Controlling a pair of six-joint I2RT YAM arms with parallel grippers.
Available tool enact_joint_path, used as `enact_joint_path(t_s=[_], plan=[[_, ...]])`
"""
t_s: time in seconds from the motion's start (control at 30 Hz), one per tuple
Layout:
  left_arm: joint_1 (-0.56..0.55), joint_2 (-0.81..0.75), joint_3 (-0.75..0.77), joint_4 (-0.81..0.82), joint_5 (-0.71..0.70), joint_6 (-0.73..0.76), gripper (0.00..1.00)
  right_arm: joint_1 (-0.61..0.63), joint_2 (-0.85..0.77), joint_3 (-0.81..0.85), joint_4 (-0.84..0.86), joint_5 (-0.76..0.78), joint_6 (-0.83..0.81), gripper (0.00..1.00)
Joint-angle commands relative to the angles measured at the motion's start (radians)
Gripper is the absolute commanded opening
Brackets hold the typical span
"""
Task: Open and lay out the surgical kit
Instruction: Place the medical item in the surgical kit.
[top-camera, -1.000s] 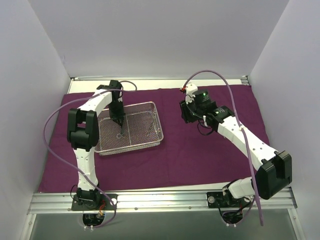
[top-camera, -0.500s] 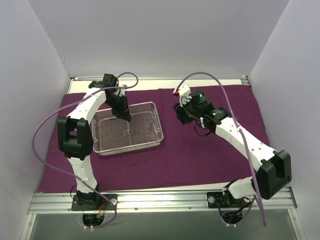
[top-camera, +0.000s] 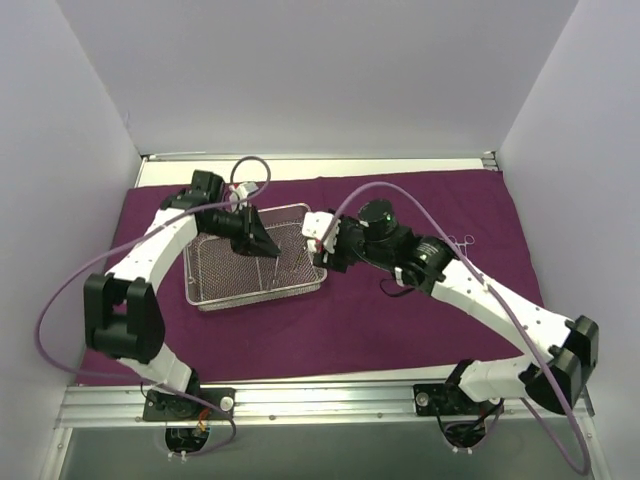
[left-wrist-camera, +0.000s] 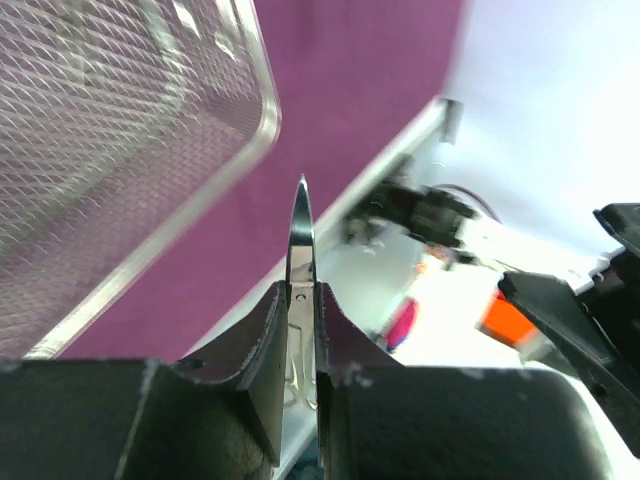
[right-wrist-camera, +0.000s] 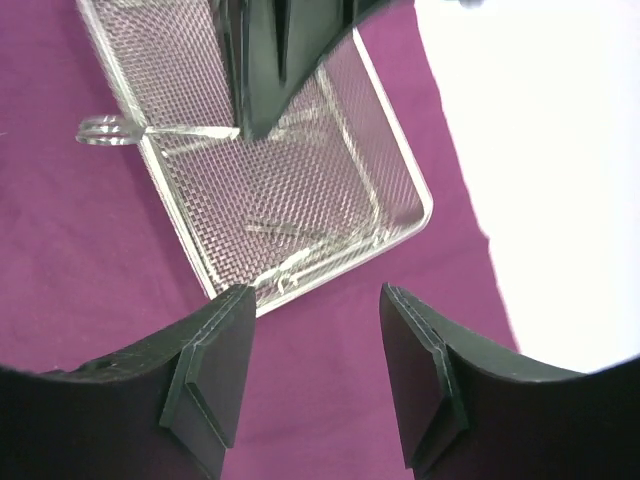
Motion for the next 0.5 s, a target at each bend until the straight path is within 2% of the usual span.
enact_joint_path(t_s=[0.0,0.13,0.27,0.37,0.47], plan=[[-0.015,-0.155,-0.133,0.209,0.206,-0.147,0.02,0.022,-0.094,-0.017,0.04,-0.091,-0.17,0.53],[-0.078,-0.258,-0.271,0.361,0.283,-0.289,0.02,0.063,-0.153,-0.047,0.015,-0.145,-0.227,0.52],[-0.124,-0.387,-0.365,0.569,0.319,-0.526,0.02,0.07,-0.206,-0.067,-0.058,-0.229,-0.294,0.5],[-0.132,-0.5,-0.393,0.594,0.306,-0.643,0.02,0.08,-0.267,-0.075,-0.118,-0.29,-0.332,0.47],[-0.135,-0.614,-0.454,0.689,0.326,-0.812,0.02,0.09,-0.356,-0.098,-0.12,-0.341,-0.357,0.47]])
